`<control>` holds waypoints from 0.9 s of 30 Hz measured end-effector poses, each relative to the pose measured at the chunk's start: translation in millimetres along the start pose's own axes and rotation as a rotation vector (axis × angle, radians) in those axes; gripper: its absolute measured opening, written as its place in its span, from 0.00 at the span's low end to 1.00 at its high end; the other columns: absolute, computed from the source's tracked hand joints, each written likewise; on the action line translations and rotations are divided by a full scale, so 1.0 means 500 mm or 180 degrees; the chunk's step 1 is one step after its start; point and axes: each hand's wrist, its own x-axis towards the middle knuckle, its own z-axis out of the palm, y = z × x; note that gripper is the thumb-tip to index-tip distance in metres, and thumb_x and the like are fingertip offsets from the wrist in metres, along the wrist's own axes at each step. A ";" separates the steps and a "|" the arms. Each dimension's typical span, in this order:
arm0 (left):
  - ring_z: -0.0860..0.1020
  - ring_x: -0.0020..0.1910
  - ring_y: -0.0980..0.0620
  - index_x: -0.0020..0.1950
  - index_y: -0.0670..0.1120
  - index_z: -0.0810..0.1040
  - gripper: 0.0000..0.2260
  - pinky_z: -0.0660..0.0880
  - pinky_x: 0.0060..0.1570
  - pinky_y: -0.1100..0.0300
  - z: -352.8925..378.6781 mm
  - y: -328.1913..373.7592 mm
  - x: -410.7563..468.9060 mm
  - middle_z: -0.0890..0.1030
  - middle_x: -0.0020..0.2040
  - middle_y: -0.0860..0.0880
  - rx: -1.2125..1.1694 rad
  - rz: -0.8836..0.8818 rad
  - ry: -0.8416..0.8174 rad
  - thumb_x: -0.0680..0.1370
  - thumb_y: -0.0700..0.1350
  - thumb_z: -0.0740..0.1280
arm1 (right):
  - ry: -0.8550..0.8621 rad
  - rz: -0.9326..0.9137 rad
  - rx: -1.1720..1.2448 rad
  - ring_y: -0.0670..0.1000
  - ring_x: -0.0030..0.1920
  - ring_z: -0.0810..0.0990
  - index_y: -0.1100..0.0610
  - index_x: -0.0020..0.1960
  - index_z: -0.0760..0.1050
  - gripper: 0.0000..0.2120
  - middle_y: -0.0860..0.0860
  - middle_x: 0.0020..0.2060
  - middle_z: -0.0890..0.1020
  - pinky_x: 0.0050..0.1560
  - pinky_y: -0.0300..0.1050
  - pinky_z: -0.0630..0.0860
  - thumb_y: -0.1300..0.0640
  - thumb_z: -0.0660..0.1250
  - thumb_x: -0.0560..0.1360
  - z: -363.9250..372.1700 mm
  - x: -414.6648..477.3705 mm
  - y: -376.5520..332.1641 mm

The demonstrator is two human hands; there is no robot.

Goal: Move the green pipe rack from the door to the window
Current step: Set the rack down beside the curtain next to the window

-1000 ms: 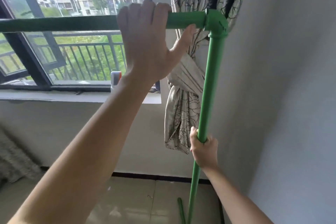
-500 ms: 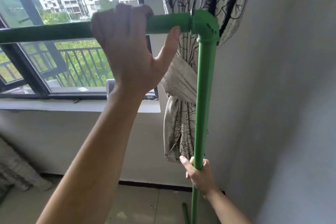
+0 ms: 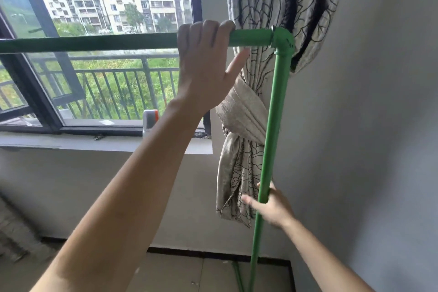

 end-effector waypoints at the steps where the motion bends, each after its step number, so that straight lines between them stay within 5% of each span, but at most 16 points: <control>1: 0.73 0.53 0.43 0.63 0.44 0.74 0.20 0.59 0.60 0.52 0.002 0.000 0.001 0.77 0.53 0.44 0.0026 0.0005 0.0008 0.82 0.58 0.56 | -0.0115 -0.0119 -0.0203 0.50 0.50 0.78 0.51 0.61 0.69 0.28 0.46 0.49 0.78 0.54 0.45 0.77 0.38 0.72 0.68 0.000 -0.007 0.012; 5: 0.73 0.54 0.42 0.65 0.44 0.73 0.21 0.61 0.63 0.50 0.012 0.008 0.005 0.77 0.55 0.43 0.0162 -0.0066 -0.0047 0.82 0.57 0.54 | -0.0002 -0.0188 -0.0371 0.58 0.53 0.82 0.55 0.61 0.69 0.16 0.56 0.53 0.83 0.54 0.49 0.78 0.53 0.67 0.77 -0.007 -0.007 0.034; 9: 0.71 0.65 0.38 0.66 0.41 0.74 0.22 0.62 0.69 0.39 0.016 0.036 0.001 0.75 0.63 0.38 -0.0158 -0.0395 0.0122 0.78 0.53 0.62 | 0.0011 -0.0248 -0.0470 0.58 0.50 0.83 0.57 0.60 0.71 0.15 0.56 0.51 0.84 0.50 0.45 0.77 0.54 0.68 0.77 -0.020 0.003 0.021; 13: 0.70 0.65 0.40 0.63 0.38 0.76 0.20 0.67 0.66 0.43 0.026 0.100 -0.045 0.75 0.63 0.36 -0.0877 -0.0391 0.0568 0.76 0.49 0.67 | 0.0055 -0.0139 -0.0510 0.58 0.49 0.83 0.57 0.61 0.69 0.16 0.57 0.50 0.84 0.48 0.46 0.78 0.52 0.67 0.77 -0.025 0.018 0.014; 19: 0.78 0.50 0.51 0.73 0.43 0.55 0.33 0.79 0.50 0.46 0.074 0.161 -0.085 0.78 0.54 0.48 -0.2321 -0.1308 -0.0704 0.78 0.60 0.63 | -0.0079 -0.0350 -0.0601 0.55 0.45 0.84 0.55 0.58 0.71 0.14 0.55 0.46 0.84 0.48 0.49 0.82 0.51 0.68 0.76 -0.009 -0.001 0.011; 21: 0.76 0.33 0.62 0.68 0.43 0.62 0.23 0.78 0.36 0.60 0.073 0.188 -0.057 0.77 0.39 0.56 -0.2861 -0.1539 -0.0744 0.80 0.54 0.64 | -0.0142 -0.0457 -0.0570 0.54 0.45 0.84 0.54 0.56 0.71 0.14 0.53 0.45 0.85 0.48 0.48 0.81 0.51 0.70 0.75 -0.006 -0.010 0.014; 23: 0.69 0.23 0.62 0.50 0.46 0.71 0.08 0.69 0.27 0.65 0.063 0.217 -0.024 0.73 0.29 0.56 -0.3436 -0.2074 -0.0652 0.81 0.50 0.64 | -0.0220 -0.0440 -0.0566 0.53 0.45 0.84 0.54 0.54 0.73 0.14 0.52 0.45 0.85 0.48 0.46 0.81 0.51 0.73 0.73 -0.009 -0.004 0.014; 25: 0.66 0.22 0.59 0.36 0.49 0.68 0.16 0.64 0.26 0.62 0.053 0.231 -0.008 0.69 0.26 0.56 -0.3674 -0.2370 -0.0510 0.81 0.52 0.65 | -0.0309 -0.0340 -0.0565 0.51 0.46 0.83 0.54 0.51 0.75 0.13 0.50 0.45 0.85 0.49 0.42 0.79 0.52 0.75 0.71 -0.017 0.008 0.013; 27: 0.64 0.22 0.54 0.35 0.47 0.68 0.20 0.62 0.25 0.60 0.053 0.231 -0.006 0.68 0.27 0.51 -0.4209 -0.2511 -0.0586 0.81 0.58 0.62 | -0.0402 -0.0324 -0.0584 0.50 0.46 0.83 0.55 0.50 0.77 0.13 0.50 0.45 0.85 0.50 0.41 0.78 0.52 0.76 0.69 -0.020 0.017 0.014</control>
